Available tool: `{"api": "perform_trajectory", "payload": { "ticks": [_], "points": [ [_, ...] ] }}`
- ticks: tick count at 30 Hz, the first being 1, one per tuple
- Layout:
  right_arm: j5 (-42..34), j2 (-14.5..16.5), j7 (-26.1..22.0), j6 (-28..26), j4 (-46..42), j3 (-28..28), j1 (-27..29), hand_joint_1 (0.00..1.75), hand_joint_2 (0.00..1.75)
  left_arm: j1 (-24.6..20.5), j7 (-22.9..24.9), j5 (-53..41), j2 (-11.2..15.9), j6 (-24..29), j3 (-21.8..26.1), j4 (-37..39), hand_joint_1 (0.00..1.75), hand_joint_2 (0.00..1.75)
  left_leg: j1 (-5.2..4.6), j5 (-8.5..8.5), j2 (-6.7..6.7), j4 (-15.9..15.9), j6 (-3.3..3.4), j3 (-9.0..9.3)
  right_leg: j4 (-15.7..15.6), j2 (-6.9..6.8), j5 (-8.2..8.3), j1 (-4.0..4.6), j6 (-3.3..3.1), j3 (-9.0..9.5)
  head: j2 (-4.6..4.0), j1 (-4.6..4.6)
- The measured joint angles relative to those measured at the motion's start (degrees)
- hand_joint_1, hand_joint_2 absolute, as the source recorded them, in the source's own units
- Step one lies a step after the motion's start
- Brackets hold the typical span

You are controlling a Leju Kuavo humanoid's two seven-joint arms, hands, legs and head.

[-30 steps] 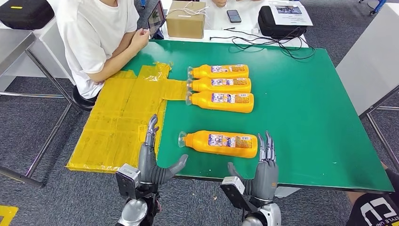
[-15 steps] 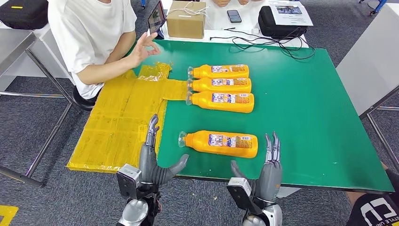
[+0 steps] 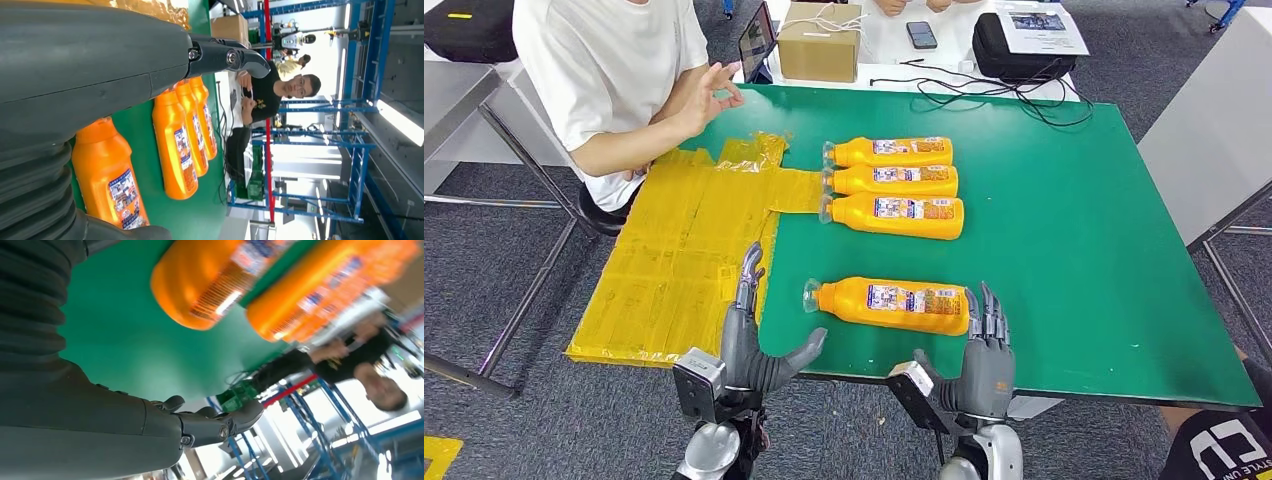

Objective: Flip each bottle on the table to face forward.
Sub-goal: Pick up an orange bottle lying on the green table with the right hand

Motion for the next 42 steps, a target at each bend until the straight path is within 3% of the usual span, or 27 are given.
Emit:
{"api": "perform_trajectory", "payload": {
  "ticks": [6, 13, 19, 33, 42],
  "points": [
    [3.7, -4.6, 5.1, 2.6, 8.7, 1.6, -8.9, 0.0, 1.75, -2.1, 0.0, -0.2, -0.3, -1.6, 0.0, 1.6, 0.0, 1.75, -0.03, 0.08, 0.0, 0.0, 0.07, 0.01, 0.0, 0.0, 0.07, -0.03, 0.06, 0.0, 0.0, 0.01],
    [8.4, -6.5, 8.2, 5.2, 13.2, 4.4, -14.3, 0.0, 1.75, -2.6, 0.0, -0.3, -0.3, -2.7, 0.0, 2.5, 0.0, 1.75, -0.02, 0.08, 0.01, 0.0, 0.07, 0.0, 0.0, 0.03, 0.07, -0.01, 0.06, -0.02, 0.0, -0.01],
    [4.2, -6.1, 7.3, 10.1, 17.6, 7.3, -19.1, 0.0, 1.75, -3.1, 0.0, -0.4, -0.5, -3.9, -0.1, 3.4, 0.0, 1.75, -0.02, 0.08, 0.01, 0.0, 0.07, 0.0, 0.0, 0.02, 0.07, -0.02, 0.05, -0.02, 0.0, -0.01],
    [3.7, -3.8, 7.3, 12.0, 26.5, 10.9, -21.7, 0.0, 1.75, -4.0, 0.0, -0.4, -0.7, -4.1, -0.4, 5.0, 0.0, 1.75, -0.02, 0.07, 0.01, 0.0, 0.07, 0.0, 0.0, 0.01, 0.06, -0.02, 0.05, -0.02, 0.0, -0.01],
    [13.8, -4.2, 19.9, 14.2, 29.1, 15.1, -23.3, 0.0, 1.75, -3.7, 0.0, -0.6, -0.7, -3.3, 0.0, 5.2, 0.0, 1.75, -0.02, 0.08, 0.02, 0.0, 0.07, 0.01, 0.0, 0.02, 0.07, -0.02, 0.05, 0.0, 0.0, -0.01]
  ]
}}
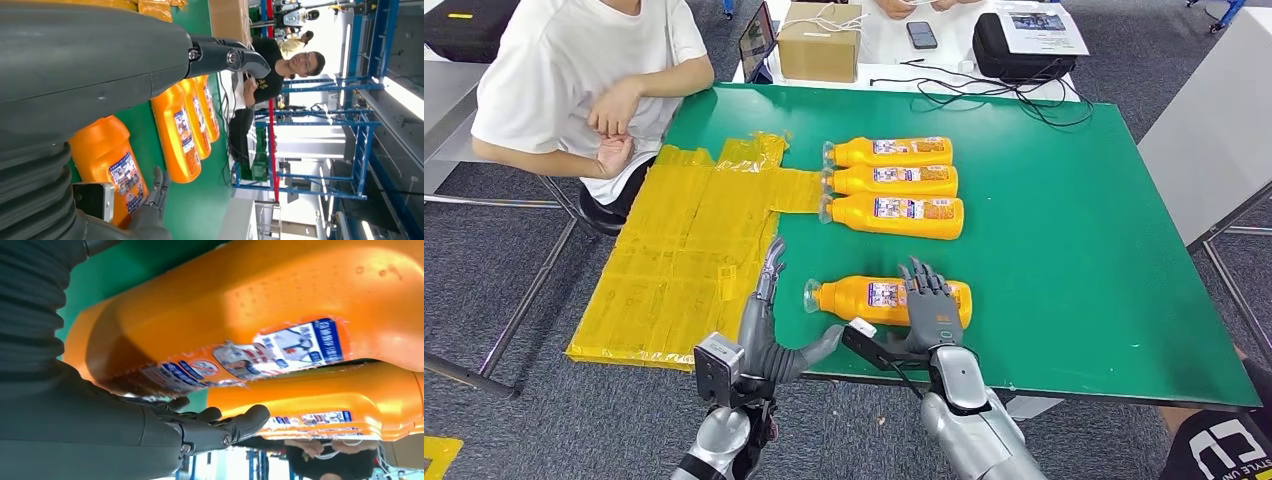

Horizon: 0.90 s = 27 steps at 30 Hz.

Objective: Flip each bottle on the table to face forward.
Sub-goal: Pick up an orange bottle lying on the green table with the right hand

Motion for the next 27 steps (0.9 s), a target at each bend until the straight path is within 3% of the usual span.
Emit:
{"api": "perform_trajectory", "payload": {
  "ticks": [5, 27],
  "points": [
    [4.6, -0.1, 5.1, 0.6, -0.2, 2.6, -0.4, 0.0, 1.75, 0.5, 0.0, -0.7, 0.0, -0.1, 0.7, -0.4, 0.0, 1.75, 0.0, 0.0, -0.01, 0.0, 0.0, 0.01, 0.0, -0.01, 0.0, 0.0, 0.0, 0.0, 0.0, -0.01],
    [1.8, -1.9, 6.4, 6.5, 1.6, 3.0, -3.0, 0.02, 1.75, 0.6, 0.0, -1.2, -0.1, 0.5, 1.4, -0.3, 0.0, 1.75, 0.0, 0.0, 0.01, 0.0, 0.0, 0.15, 0.0, 0.01, 0.0, -0.01, 0.0, 0.1, 0.0, -0.01]
  ]
}}
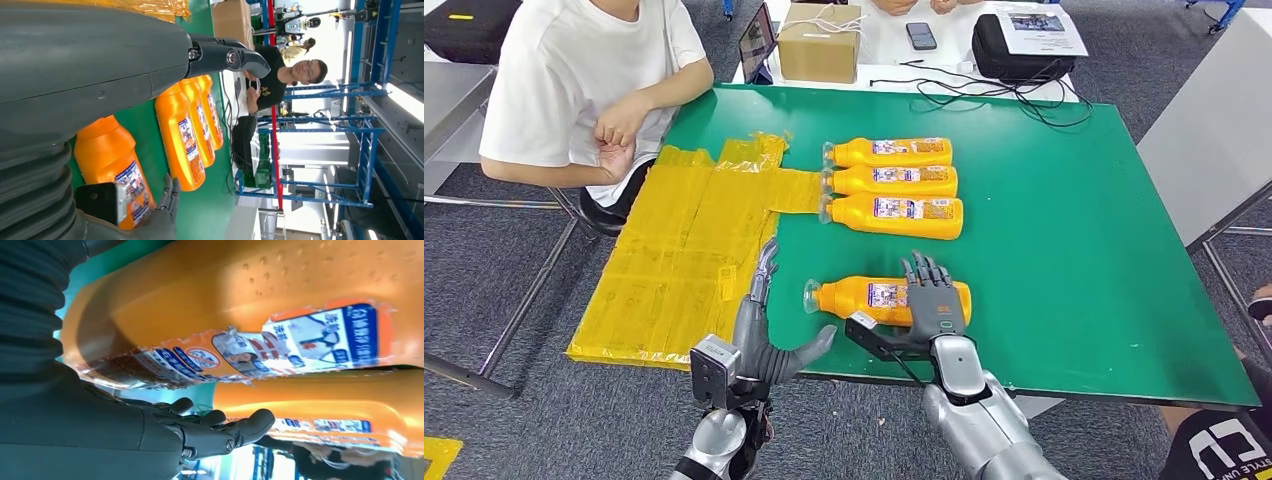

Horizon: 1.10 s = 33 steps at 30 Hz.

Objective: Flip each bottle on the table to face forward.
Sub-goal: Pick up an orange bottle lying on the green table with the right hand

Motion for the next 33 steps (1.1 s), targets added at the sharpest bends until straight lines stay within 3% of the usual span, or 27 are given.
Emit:
{"api": "perform_trajectory", "payload": {
  "ticks": [1, 4, 5, 26, 29, 33],
  "points": [
    [-0.3, -0.1, 0.2, 0.5, 0.4, -0.1, -0.3, 0.36, 1.75, 0.0, 0.0, -0.1, 0.0, 0.0, 0.0, 0.0, 0.0, 1.75, 0.0, 0.0, 0.0, 0.0, 0.0, 0.03, 0.0, 0.0, 0.0, 0.0, 0.0, 0.02, 0.0, 0.0],
    [-2.3, -0.3, -0.2, 3.5, 2.1, -0.8, -1.7, 1.64, 1.75, 0.0, 0.0, -0.3, 0.0, 0.0, 0.0, 0.1, 0.0, 1.75, 0.0, 0.0, 0.0, 0.0, 0.0, 0.16, 0.0, 0.0, 0.0, 0.0, 0.0, 0.15, 0.0, 0.0],
    [-3.0, -0.3, -0.5, 4.7, 2.9, -1.1, -2.3, 1.75, 1.75, -0.1, 0.0, -0.3, 0.0, -0.1, 0.0, 0.1, 0.0, 1.75, 0.0, -0.01, 0.0, 0.0, 0.0, 0.23, 0.0, 0.0, -0.01, -0.01, 0.0, 0.2, 0.0, 0.0],
    [-6.7, -1.9, -2.6, 12.6, 11.1, -2.3, -7.9, 1.75, 1.75, -0.3, 0.0, -0.4, 0.0, -0.1, 0.1, 0.9, 0.0, 1.75, 0.0, -0.07, -0.04, 0.0, 0.04, 0.95, -0.1, -0.03, -0.08, -0.01, 0.01, 0.68, 0.0, -0.01],
    [-12.5, -2.0, -9.4, 12.4, 11.3, -3.6, -7.6, 1.75, 1.75, -0.2, 0.0, -0.3, 0.0, -0.1, 0.0, 0.9, 0.0, 1.75, 0.01, -0.32, -0.04, 0.0, 0.05, 1.35, -0.1, -0.01, -0.3, -0.01, -0.02, 0.75, 0.0, 0.01],
    [-28.2, -1.3, -24.5, 10.7, 8.0, -7.2, -3.9, 1.75, 1.75, -0.1, 0.0, 1.9, 0.0, -2.0, 0.3, 1.3, 0.0, 1.75, 0.06, -0.77, 0.48, -0.1, -0.02, 1.97, -0.2, 0.38, -0.4, 0.02, -0.12, 1.68, 0.0, 0.04]
  ]
}}
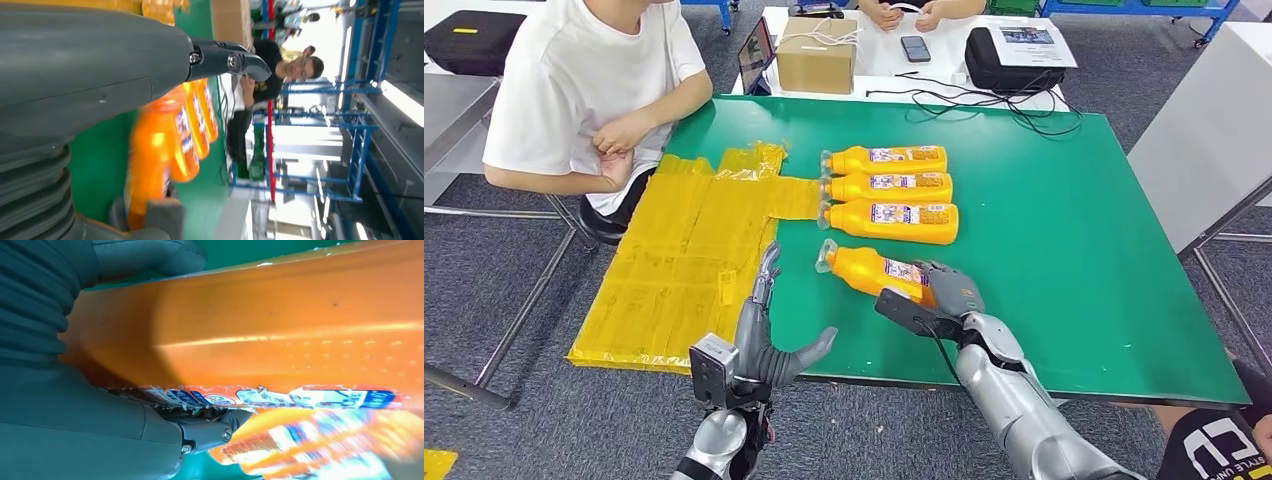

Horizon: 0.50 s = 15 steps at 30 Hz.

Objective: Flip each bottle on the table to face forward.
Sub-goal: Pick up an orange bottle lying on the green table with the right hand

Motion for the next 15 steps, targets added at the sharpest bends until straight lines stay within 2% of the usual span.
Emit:
{"api": "perform_trajectory", "payload": {
  "ticks": [4, 9, 13, 15],
  "points": [
    [-10.1, 2.1, -5.8, -1.5, -6.7, -1.9, 5.9, 1.75, 1.75, -0.1, 0.1, 2.7, -0.2, -2.2, 0.5, 1.4, 0.0, 1.75, 0.05, -0.08, 0.43, 0.0, -0.02, 0.25, 0.0, 0.46, 0.04, 0.08, -0.01, 0.26, 0.0, -0.05],
    [-23.9, 5.3, -8.6, -9.2, -22.1, -2.5, 16.9, 1.75, 1.75, -0.2, 4.6, 10.7, -0.5, -6.0, 2.5, 4.1, 0.0, 1.75, 0.12, 0.02, 0.11, 0.0, -0.09, -0.34, 0.1, 0.26, -0.02, 0.15, -0.02, -0.19, 0.0, -0.06],
    [-29.2, 6.9, -11.0, -17.8, -33.8, -2.6, 23.4, 1.66, 1.75, -0.3, 7.4, 16.1, -0.7, -7.2, 4.1, 5.7, 0.0, 1.75, 0.11, 0.08, 0.08, 0.0, -0.08, -0.87, 0.1, 0.22, -0.01, 0.14, -0.02, -0.7, 0.0, -0.06],
    [-29.8, 7.1, -11.8, -19.8, -37.3, -2.7, 25.0, 1.66, 1.75, -0.3, 7.7, 16.9, -0.8, -8.2, 4.5, 6.4, 0.0, 1.75, 0.08, 0.08, 0.08, 0.0, -0.08, -0.98, 0.1, 0.21, -0.01, 0.11, -0.02, -0.79, 0.0, -0.05]
  ]
}}
